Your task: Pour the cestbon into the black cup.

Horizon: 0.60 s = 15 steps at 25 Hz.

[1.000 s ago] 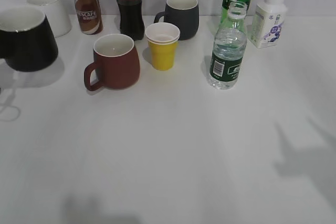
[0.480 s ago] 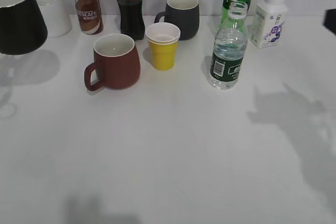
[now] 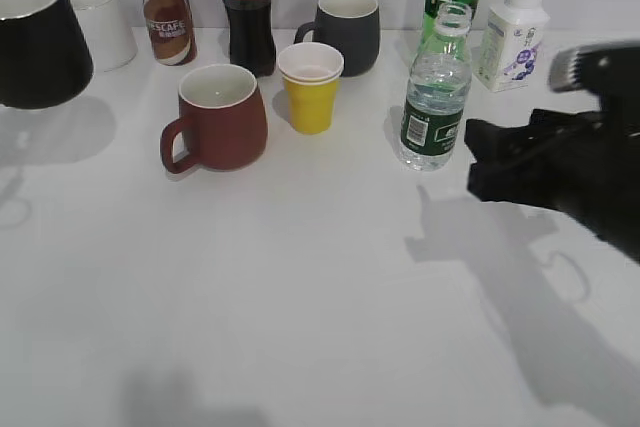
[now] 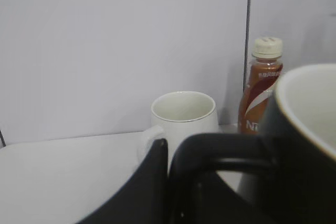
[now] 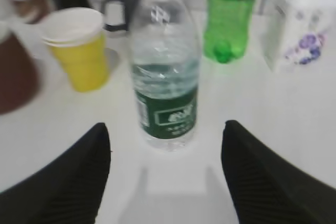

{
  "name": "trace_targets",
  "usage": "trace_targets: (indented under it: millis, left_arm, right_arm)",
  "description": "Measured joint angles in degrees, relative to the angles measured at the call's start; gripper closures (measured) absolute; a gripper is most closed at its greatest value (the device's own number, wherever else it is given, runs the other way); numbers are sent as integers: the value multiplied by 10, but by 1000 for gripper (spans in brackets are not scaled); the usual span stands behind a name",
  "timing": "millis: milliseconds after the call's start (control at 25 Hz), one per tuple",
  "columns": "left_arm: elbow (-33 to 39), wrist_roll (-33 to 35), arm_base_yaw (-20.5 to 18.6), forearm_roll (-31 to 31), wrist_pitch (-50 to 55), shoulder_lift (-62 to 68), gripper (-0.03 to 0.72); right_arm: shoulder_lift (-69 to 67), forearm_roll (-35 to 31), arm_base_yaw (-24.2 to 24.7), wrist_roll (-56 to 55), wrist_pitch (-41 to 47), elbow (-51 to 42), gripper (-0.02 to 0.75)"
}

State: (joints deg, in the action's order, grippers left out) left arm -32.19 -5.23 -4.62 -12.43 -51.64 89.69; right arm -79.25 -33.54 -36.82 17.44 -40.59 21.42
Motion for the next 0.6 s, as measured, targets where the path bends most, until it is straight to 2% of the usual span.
trace_targets:
  millis: [240, 600]
  left_arm:
    - [0, 0, 0, -25, 1, 0, 651]
    - [0, 0, 0, -46, 1, 0, 651]
  right_arm:
    - [-129, 8, 0, -32, -106, 28, 236]
    - [-248, -17, 0, -45, -117, 134, 222]
